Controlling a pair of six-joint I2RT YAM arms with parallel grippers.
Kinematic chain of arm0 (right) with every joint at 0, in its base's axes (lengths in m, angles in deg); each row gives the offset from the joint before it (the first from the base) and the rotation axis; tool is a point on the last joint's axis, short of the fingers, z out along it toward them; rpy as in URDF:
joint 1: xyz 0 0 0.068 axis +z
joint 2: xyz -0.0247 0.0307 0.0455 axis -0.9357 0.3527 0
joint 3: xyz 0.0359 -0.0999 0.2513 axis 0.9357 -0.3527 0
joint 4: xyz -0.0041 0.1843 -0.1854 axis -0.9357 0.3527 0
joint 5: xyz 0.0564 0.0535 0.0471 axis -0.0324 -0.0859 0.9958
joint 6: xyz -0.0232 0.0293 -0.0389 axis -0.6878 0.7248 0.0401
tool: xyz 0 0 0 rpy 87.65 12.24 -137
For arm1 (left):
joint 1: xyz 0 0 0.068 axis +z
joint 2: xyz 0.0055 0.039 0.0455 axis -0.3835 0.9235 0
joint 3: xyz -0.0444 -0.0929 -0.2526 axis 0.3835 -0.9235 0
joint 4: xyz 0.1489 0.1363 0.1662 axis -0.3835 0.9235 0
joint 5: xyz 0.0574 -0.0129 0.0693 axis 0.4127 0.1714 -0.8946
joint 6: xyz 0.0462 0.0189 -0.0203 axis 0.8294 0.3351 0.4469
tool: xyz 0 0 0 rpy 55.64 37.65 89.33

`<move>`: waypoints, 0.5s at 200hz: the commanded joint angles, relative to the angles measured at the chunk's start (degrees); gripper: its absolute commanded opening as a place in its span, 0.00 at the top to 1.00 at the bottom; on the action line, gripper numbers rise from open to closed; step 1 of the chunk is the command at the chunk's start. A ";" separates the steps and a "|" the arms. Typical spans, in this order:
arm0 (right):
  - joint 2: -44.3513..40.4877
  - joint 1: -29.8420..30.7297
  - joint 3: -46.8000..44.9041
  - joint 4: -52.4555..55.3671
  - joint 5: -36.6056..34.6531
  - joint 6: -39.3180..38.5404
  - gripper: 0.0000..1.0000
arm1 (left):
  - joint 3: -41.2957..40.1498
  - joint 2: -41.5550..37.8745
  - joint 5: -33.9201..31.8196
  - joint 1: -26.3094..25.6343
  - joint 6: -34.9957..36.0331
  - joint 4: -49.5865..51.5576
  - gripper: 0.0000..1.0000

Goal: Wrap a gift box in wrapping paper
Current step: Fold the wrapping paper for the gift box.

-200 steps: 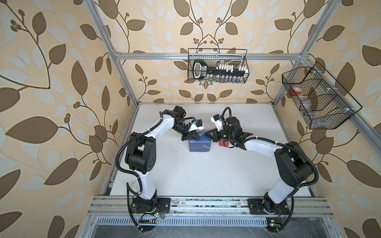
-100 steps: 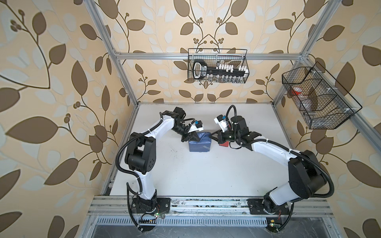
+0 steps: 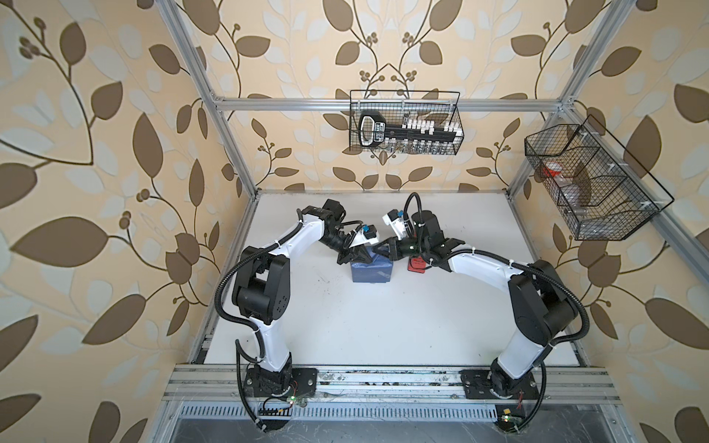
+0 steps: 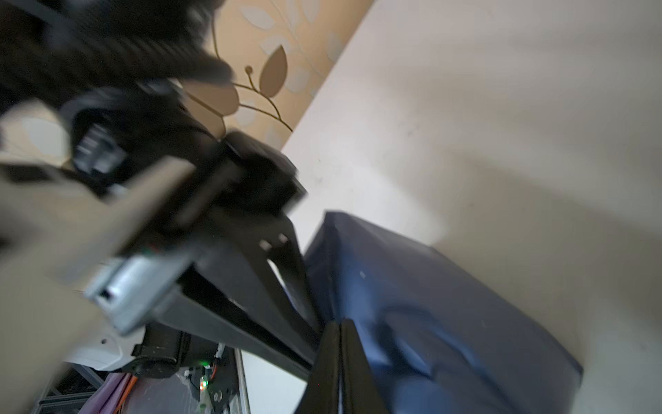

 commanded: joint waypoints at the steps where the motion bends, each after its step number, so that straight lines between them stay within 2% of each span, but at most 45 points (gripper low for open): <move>1: 0.30 -1.10 -4.53 -0.85 -0.85 -0.08 0.94 | 0.08 -0.41 -3.75 -0.59 -0.41 4.14 0.89; 13: 0.49 -1.41 -6.23 -1.04 -1.28 -0.79 0.94 | 2.74 -0.43 -2.41 -0.59 -2.06 5.90 0.86; 20: 0.84 -1.52 -6.76 -1.09 -1.34 -1.02 0.94 | 4.81 -0.99 -1.76 -0.59 -5.29 6.55 0.86; 35: 1.07 -1.44 -7.33 -1.34 -1.56 -1.25 0.94 | 9.58 -3.29 -4.04 -0.36 -15.48 6.26 0.80; 43: 1.05 -1.34 -7.28 -1.51 -1.79 -1.52 0.94 | 11.83 -5.01 -6.40 0.20 -23.22 5.22 0.75; 61: 1.59 -0.85 -6.76 -1.55 -1.77 -2.23 0.94 | 14.26 -8.24 -12.84 1.81 -39.74 3.14 0.57; 68: 1.89 -0.69 -6.45 -1.61 -1.76 -2.25 0.94 | 14.52 -9.03 -14.60 1.96 -44.17 3.59 0.46; 77: 2.26 -0.40 -6.10 -1.68 -1.83 -2.19 0.94 | 12.66 -10.77 -15.16 1.96 -47.50 3.34 0.34; 100: 2.43 0.54 -5.69 -1.89 -2.01 -2.76 0.94 | 2.58 -15.57 -16.41 1.96 -55.76 -1.64 0.15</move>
